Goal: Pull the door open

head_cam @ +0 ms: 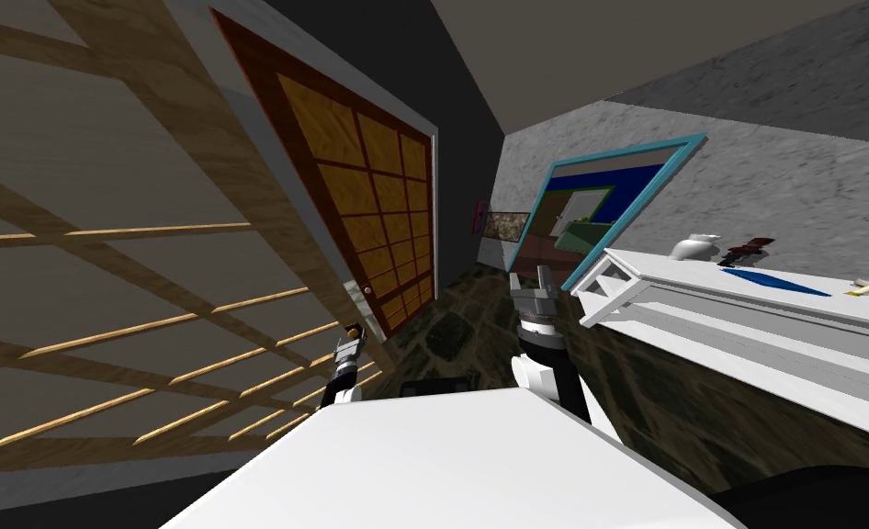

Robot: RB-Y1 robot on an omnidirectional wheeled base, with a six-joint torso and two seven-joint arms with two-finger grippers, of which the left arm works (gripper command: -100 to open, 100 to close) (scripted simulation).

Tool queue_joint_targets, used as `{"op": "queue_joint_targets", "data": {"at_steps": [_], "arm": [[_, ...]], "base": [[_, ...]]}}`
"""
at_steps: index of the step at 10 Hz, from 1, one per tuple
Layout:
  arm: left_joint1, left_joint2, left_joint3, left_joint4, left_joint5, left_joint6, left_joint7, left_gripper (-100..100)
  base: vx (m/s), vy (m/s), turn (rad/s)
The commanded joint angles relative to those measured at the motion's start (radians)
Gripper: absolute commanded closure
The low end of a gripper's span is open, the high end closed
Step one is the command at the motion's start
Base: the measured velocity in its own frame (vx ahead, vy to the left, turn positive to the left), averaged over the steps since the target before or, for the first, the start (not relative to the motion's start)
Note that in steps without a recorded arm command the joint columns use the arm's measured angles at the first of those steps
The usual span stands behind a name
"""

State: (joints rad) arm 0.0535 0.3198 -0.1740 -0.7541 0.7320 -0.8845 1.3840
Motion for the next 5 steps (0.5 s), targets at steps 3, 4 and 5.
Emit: {"op": "queue_joint_targets", "data": {"at_steps": [3,4,5], "arm": [[-0.003,0.011,0.000,0.028,0.002,-0.016,0.022,-100],[-0.003,0.011,0.000,0.028,0.002,-0.016,0.022,100],[-0.003,0.011,0.000,0.028,0.002,-0.016,0.022,100]], "base": [[0.066,0.008,-0.042],[-0.012,-0.001,0.024],[-0.023,0.002,0.010]]}}
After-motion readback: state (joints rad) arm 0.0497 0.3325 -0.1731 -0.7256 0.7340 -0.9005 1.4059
